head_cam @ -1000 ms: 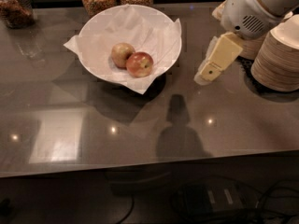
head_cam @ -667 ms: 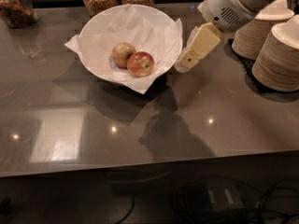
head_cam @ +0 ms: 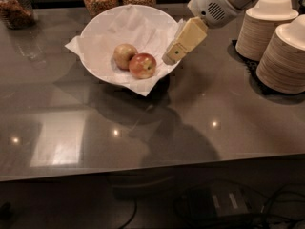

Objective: Pick apple from white bowl

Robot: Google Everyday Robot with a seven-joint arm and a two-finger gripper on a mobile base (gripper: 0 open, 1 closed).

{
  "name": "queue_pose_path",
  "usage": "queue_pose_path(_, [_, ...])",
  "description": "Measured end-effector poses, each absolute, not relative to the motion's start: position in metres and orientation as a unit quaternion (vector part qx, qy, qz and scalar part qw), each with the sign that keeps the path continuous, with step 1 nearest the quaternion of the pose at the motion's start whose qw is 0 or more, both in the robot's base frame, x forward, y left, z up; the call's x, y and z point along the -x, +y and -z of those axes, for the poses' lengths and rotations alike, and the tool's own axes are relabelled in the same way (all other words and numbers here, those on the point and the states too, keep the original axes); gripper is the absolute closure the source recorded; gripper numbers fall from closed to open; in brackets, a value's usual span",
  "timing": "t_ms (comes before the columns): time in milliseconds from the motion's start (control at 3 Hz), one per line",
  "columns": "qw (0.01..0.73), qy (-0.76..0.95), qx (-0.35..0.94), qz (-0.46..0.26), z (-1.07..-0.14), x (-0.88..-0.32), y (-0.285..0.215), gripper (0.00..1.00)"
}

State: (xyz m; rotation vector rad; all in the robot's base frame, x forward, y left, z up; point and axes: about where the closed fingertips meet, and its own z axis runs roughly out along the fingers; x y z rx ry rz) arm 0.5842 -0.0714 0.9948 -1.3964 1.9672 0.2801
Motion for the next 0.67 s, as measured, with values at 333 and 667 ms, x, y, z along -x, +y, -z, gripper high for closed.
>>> queue_pose_path(333, [0.368, 0.752, 0.537, -0.107, -0.989, -0.588, -0.064, 0.0])
queue_pose_path(667, [0.397, 0.74, 0.531, -0.115, -0.977, -0.599, -0.045, 0.0])
